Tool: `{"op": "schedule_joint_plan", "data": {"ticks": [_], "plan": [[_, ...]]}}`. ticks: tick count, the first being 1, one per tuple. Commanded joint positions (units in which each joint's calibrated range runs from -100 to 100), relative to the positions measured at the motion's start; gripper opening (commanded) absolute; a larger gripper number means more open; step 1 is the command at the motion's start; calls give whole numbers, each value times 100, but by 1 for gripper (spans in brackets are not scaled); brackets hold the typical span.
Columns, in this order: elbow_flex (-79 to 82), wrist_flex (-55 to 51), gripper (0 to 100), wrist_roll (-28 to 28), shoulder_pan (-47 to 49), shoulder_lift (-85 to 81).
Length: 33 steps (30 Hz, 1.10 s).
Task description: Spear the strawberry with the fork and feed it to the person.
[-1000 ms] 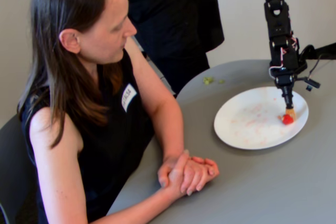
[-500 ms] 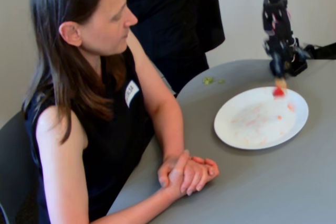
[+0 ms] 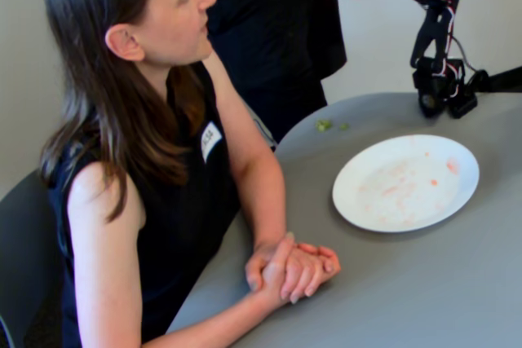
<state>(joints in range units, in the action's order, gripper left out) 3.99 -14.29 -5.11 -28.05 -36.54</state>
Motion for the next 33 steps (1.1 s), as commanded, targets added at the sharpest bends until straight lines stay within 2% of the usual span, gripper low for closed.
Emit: {"op": "schedule_joint_plan", "data": {"ticks": [1, 6, 7, 11, 20, 26, 28, 33], "plan": [[-940, 349, 1, -29, -240, 778], [-2878, 375, 1, -76, -576, 2506], [-3582, 349, 1, -396, -822, 3107], [-4573, 341, 1, -669, -1098, 4098], [-5926, 393, 1, -622, -1143, 5632], [-6260, 323, 1, -622, -1143, 5877], [-6296, -216, 1, -632, -1083, 5428], [-6287, -512, 1, -653, -1076, 4937]]}}
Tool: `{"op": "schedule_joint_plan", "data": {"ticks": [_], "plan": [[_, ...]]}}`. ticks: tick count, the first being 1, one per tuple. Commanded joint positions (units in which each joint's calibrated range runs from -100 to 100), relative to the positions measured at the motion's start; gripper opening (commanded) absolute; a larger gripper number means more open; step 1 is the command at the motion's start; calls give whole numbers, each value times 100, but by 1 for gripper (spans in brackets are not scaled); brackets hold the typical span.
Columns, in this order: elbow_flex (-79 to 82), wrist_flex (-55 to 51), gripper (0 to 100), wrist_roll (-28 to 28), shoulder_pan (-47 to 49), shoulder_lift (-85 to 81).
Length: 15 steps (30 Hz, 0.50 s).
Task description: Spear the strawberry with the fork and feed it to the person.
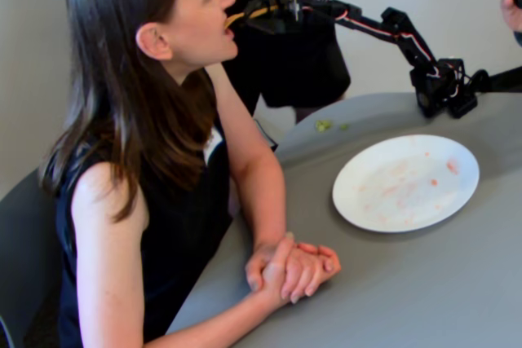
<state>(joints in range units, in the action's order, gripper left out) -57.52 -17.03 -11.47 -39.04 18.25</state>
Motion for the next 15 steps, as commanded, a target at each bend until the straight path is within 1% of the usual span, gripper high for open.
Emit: {"op": "schedule_joint_plan", "data": {"ticks": [1, 4, 5, 6, 8, 9, 10, 11, 12, 14, 15], "plan": [[-136, -368, 1, -22, 23, -651], [-136, -507, 1, -33, 30, -999], [-136, -542, 1, -117, 30, -1126], [-136, -751, 1, -237, 38, -1371], [-136, -1500, 1, -269, 53, -2176], [-136, -1700, 1, -269, 60, -2380], [-127, -2866, 1, -264, 210, -3167], [-109, -3710, 1, -264, 284, -3650], [-46, -4319, 1, -269, 381, -4048], [-28, -5042, 1, -269, 553, -4336], [-28, -5773, 1, -232, 754, -4582]]}}
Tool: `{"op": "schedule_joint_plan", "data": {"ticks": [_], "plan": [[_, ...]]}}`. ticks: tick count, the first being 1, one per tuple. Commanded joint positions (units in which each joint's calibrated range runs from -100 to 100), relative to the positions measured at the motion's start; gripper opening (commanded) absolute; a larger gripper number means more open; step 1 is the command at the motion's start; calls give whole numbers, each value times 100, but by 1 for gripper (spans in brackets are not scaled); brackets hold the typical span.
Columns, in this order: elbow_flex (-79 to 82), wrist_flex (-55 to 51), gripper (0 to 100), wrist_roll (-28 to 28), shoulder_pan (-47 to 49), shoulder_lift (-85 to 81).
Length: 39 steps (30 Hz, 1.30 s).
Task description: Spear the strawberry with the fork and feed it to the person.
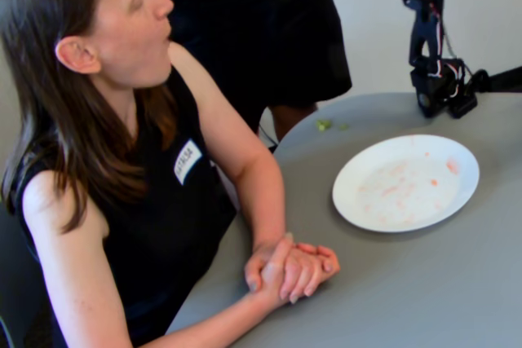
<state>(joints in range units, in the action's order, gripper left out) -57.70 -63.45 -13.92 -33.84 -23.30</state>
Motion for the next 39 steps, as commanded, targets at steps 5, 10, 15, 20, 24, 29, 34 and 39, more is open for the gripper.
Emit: {"op": "schedule_joint_plan", "data": {"ticks": [5, 10, 15, 20, 24, 29, 34, 39], "plan": [[-19, -3464, 1, 39, 1160, -1062], [306, -3646, 1, 443, 1705, -1528], [2749, -3568, 1, 548, 2518, -3587], [7979, -1262, 1, 1020, 3421, -7348], [10134, -217, 1, 973, 3615, -7602], [12199, 1193, 1, 1035, 3555, -7602], [14832, 3403, 1, 1035, 3496, -7602], [15770, 4160, 1, 988, 2831, -7568]]}}
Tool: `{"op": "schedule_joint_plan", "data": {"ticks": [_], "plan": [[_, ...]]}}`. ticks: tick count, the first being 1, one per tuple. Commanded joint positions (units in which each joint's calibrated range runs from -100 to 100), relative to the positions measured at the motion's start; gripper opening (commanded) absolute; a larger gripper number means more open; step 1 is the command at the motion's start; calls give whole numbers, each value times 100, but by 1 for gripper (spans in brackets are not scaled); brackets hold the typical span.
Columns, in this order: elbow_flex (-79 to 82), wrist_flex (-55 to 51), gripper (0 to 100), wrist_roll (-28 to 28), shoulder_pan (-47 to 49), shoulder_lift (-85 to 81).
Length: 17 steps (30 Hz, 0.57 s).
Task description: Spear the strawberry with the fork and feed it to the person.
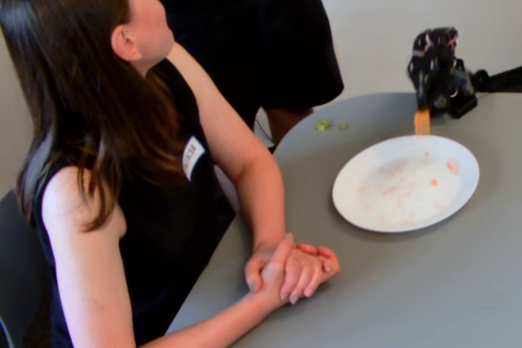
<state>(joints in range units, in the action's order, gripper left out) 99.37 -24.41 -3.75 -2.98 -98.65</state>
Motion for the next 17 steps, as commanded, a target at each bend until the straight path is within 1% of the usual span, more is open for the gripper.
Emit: {"op": "schedule_joint_plan", "data": {"ticks": [1, 3, 4, 7, 11, 13, 17], "plan": [[63, 230, 1, -28, -389, -16], [63, -248, 1, -34, -464, -16], [63, -727, 1, -39, -411, -16], [63, -1319, 1, -44, -195, -25], [63, -2154, 1, -44, -165, -25], [63, -2328, 1, -44, -165, -25], [63, -2337, 1, -13, -172, -25]]}}
